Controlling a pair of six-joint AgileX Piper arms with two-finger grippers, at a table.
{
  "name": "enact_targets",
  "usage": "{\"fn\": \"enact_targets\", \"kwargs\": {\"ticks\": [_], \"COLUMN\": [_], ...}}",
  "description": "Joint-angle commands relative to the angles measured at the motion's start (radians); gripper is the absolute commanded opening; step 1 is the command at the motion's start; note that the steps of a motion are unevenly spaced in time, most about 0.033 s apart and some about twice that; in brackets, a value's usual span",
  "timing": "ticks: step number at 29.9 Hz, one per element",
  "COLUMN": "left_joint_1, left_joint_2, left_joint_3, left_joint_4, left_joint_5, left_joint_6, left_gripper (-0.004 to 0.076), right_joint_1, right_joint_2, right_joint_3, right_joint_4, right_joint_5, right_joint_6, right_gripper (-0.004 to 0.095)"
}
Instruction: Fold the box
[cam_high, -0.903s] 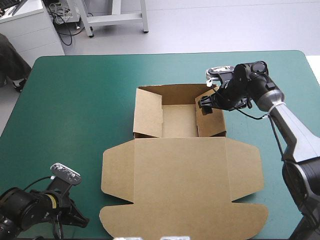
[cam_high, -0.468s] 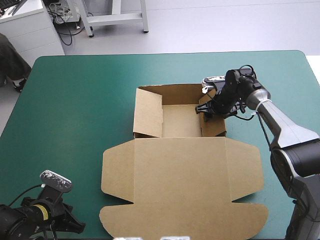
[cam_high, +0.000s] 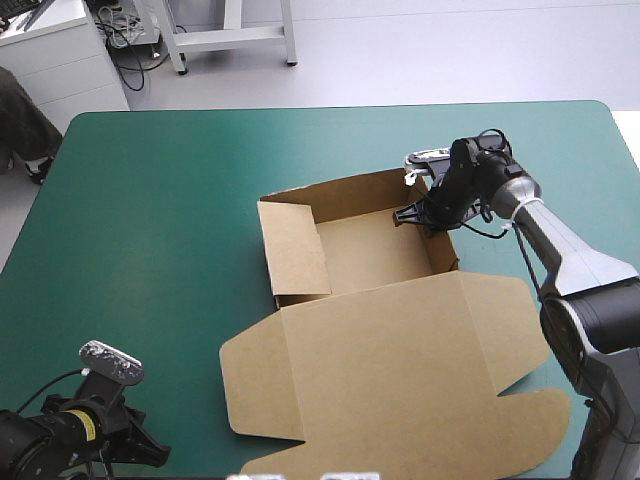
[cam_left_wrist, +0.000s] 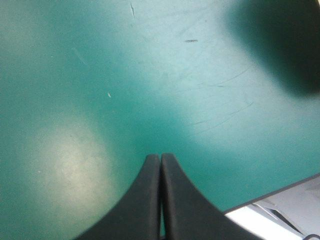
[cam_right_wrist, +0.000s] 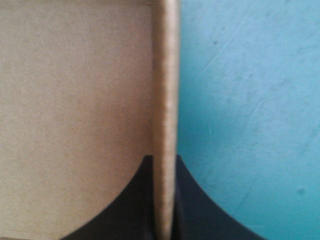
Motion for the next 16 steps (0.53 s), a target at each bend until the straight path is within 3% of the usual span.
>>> {"fn": "enact_targets", "kwargs": {"ticks": [1,7,16], "left_joint_1": [-0.003,-0.003,-0.003], "left_joint_2": [0.006,0.006,0.006], "left_joint_3": [-0.026,-0.026,-0.026], "left_joint_4": [-0.013,-0.013,0.008], "left_joint_5": [-0.025,-0.027,-0.025], "left_joint_6": [-0.016,-0.027,-0.031], "left_gripper": [-0.0032,-0.0032,-0.0032], "right_joint_1": [-0.015,-0.114,-0.423], "right_joint_2": [-0.06,-0.064,-0.064], "right_joint_3": [-0.09,-0.217,-0.306], "right_joint_4": [-0.042,-0.052,-0.078], "right_joint_5": [-0.03,-0.015,0.023], "right_joint_6": [-0.032,-0.093,-0.074], "right_gripper": [-0.0023,-0.0023,-0.0023]}}
